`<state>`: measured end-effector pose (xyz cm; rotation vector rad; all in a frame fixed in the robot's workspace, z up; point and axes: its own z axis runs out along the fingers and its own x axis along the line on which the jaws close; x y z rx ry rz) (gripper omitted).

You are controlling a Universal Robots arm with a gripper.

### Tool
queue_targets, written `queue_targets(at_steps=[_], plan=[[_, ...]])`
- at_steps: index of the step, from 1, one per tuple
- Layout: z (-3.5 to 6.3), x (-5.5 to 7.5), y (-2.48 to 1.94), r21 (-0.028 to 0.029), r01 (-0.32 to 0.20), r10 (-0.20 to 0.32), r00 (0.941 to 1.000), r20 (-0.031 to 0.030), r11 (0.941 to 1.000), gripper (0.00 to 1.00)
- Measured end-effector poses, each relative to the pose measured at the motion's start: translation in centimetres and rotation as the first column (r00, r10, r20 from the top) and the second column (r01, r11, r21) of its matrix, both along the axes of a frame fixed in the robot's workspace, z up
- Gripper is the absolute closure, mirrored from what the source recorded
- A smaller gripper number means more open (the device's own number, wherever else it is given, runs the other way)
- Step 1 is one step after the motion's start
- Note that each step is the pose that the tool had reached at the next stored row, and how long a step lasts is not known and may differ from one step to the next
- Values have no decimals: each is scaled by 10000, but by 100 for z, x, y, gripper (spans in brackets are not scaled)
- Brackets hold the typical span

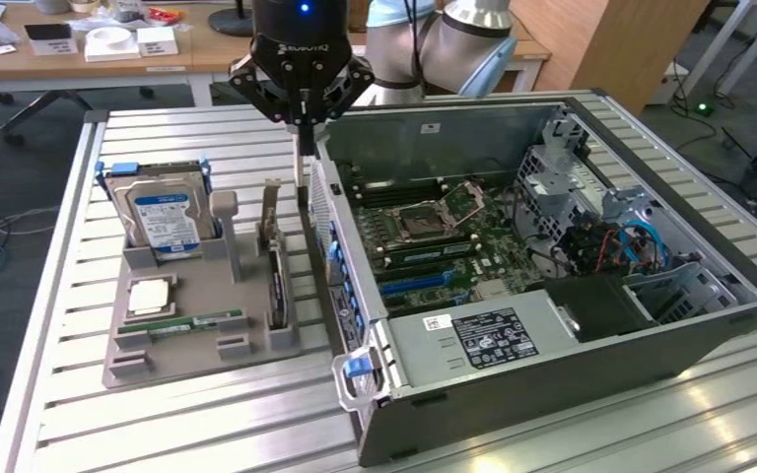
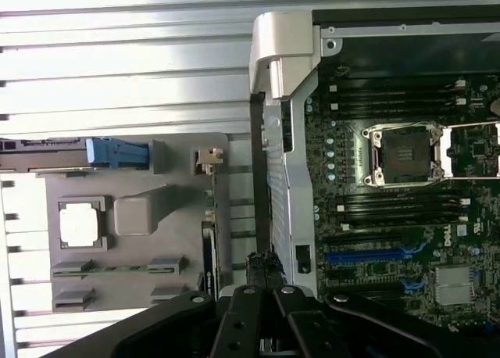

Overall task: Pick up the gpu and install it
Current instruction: 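Reach for the gpu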

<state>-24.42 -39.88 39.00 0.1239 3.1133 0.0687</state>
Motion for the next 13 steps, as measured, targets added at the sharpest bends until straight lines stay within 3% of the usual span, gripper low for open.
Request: queue_targets(at_steps=[13], plan=[[-6,-241,0,0,67,-67,10000,0,10000,89]])
